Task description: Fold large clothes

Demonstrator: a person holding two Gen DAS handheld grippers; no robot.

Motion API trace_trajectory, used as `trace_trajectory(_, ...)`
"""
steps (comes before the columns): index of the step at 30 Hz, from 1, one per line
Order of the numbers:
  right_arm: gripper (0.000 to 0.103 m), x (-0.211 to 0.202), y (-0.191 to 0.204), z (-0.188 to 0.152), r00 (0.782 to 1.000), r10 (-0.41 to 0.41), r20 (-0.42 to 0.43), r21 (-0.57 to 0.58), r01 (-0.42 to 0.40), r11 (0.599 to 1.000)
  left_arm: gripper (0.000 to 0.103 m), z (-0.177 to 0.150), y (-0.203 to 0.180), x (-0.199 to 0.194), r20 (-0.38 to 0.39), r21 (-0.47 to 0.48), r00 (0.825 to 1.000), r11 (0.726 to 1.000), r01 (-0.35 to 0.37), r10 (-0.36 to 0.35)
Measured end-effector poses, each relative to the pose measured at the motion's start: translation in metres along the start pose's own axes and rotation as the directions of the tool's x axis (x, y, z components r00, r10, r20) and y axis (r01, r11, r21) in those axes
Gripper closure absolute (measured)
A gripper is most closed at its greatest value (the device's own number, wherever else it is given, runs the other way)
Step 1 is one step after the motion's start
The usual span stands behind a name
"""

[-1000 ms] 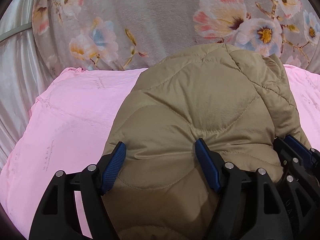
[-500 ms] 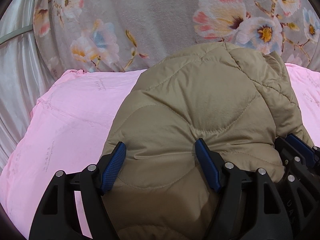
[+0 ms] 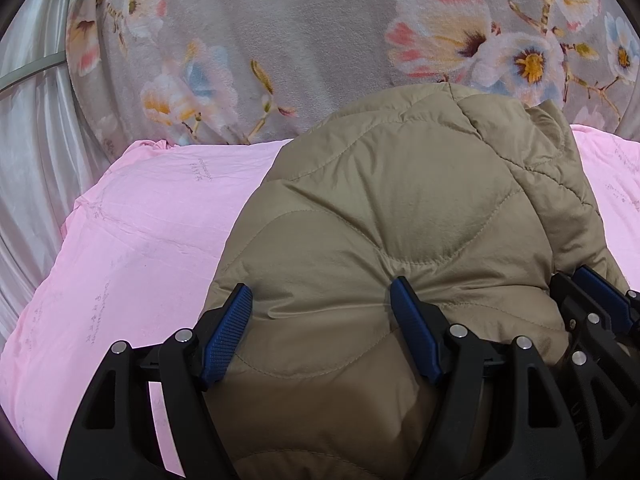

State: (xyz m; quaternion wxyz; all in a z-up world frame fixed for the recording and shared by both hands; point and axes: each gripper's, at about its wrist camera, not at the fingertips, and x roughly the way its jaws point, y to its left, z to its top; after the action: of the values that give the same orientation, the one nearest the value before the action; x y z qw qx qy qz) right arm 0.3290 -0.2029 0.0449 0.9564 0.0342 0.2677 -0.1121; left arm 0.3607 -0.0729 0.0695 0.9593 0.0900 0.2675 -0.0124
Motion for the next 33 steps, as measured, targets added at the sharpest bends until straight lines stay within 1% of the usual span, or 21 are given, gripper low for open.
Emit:
trace_trajectory(7, 0.084, -0.001, 0.0, -0.001, 1.0, -0.009, 0.003, -0.007, 0.009, 1.0, 0.034, 0.0, 0.0, 0.0, 0.001, -0.002, 1.0, 1.0, 0.002, -0.002)
trace_trajectory(10, 0.084, -0.008, -0.002, -0.002, 1.0, -0.007, 0.024, 0.008, 0.007, 1.0, 0.033, 0.0, 0.003, -0.001, 0.011, -0.017, 1.0, 1.0, 0.017, -0.016)
trace_trajectory(12, 0.083, -0.023, -0.005, -0.005, 1.0, 0.006, 0.021, 0.031, -0.007, 0.999, 0.031, -0.001, 0.007, -0.008, 0.013, -0.034, 1.0, 0.999, 0.027, -0.026)
trace_trajectory(14, 0.083, -0.038, -0.005, -0.009, 1.0, 0.018, 0.009, 0.023, -0.018, 1.0, 0.03, -0.005, 0.011, -0.024, 0.01, -0.039, 0.999, 0.999, 0.037, -0.037)
trace_trajectory(16, 0.083, -0.055, -0.007, -0.018, 0.998, 0.056, -0.009, 0.031, -0.055, 0.998, 0.03, -0.011, 0.015, -0.044, -0.004, -0.036, 0.998, 0.997, 0.063, -0.064)
trace_trajectory(17, 0.083, -0.06, -0.008, -0.022, 0.997, 0.072, -0.018, 0.036, -0.071, 0.997, 0.032, -0.015, 0.017, -0.053, -0.018, -0.033, 0.997, 0.997, 0.075, -0.075)
trace_trajectory(18, 0.083, -0.063, -0.008, -0.027, 0.997, 0.07, -0.03, 0.03, -0.069, 0.997, 0.038, -0.019, 0.019, -0.059, -0.025, -0.035, 0.996, 0.996, 0.081, -0.082)
trace_trajectory(21, 0.083, -0.059, -0.005, -0.04, 0.998, 0.042, -0.044, -0.006, -0.042, 0.999, 0.049, -0.03, 0.021, -0.07, -0.055, -0.039, 0.993, 0.994, 0.1, -0.102)
trace_trajectory(24, 0.083, -0.054, 0.0, -0.044, 0.998, 0.024, -0.055, -0.024, -0.026, 0.999, 0.05, -0.039, 0.015, -0.072, -0.047, -0.016, 0.996, 0.997, 0.082, -0.082)
trace_trajectory(33, 0.083, -0.045, -0.005, -0.045, 0.995, 0.052, -0.088, 0.003, -0.052, 0.999, 0.05, -0.046, 0.012, -0.061, -0.048, -0.008, 0.996, 0.998, 0.069, -0.069)
